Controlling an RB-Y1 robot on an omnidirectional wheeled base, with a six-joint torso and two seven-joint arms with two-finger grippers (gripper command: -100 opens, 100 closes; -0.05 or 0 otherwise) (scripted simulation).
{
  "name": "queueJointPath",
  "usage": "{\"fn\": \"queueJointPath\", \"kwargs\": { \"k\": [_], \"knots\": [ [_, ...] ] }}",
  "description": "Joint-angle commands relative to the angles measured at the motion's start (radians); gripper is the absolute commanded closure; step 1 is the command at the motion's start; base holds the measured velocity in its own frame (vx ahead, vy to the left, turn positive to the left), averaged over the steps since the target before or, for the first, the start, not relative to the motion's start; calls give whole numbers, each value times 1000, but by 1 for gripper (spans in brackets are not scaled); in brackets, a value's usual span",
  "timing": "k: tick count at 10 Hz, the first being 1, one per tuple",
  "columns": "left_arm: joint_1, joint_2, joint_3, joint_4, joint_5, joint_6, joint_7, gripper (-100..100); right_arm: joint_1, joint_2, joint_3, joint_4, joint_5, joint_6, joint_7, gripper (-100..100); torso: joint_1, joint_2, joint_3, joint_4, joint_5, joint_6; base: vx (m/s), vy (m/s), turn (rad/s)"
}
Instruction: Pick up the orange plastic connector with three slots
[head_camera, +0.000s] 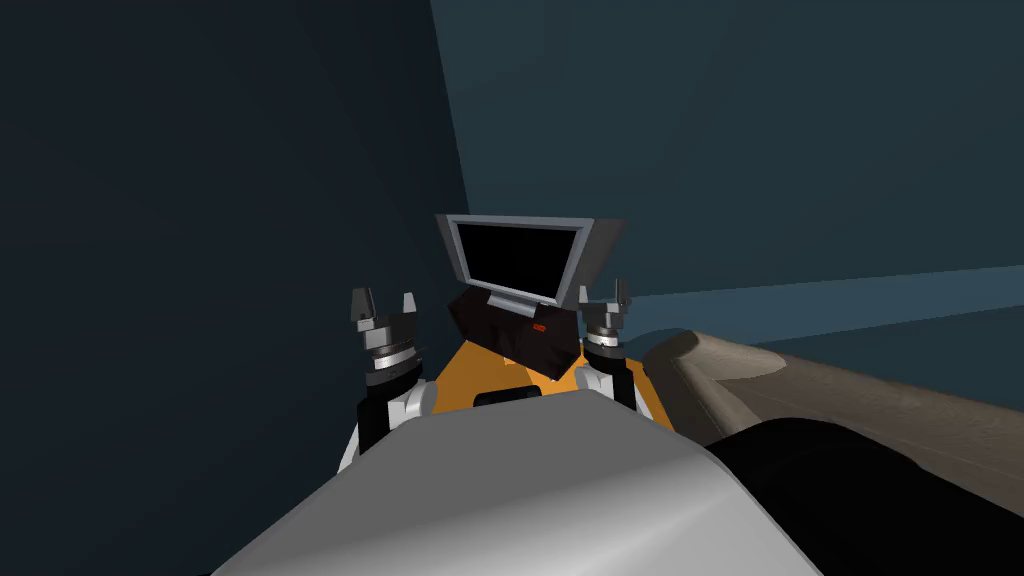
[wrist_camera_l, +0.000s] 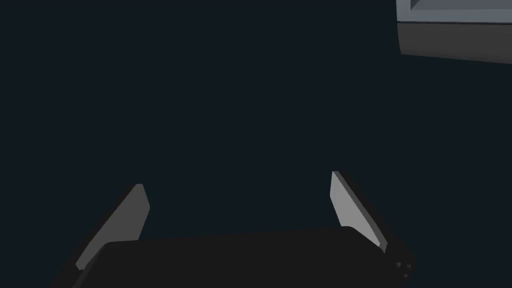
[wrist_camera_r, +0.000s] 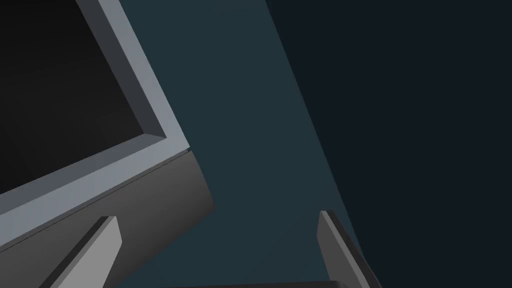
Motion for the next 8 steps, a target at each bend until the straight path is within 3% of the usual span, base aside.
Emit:
{"fn": "queueJointPath", "kwargs": {
  "k": [1, 8],
  "knots": [
    [0, 0, 0, 0, 0, 0, 0, 0, 40, -37, 10, 37, 21, 18, 15, -100, 0, 0, 0, 0, 0, 0, 23, -20, 165],
    [0, 0, 0, 0, 0, 0, 0, 0, 198, -167, 55, 202, 124, 87, 85, -100, -1, -3, -2, -1, 0, 0, 34, -18, 180]
  ]
}}
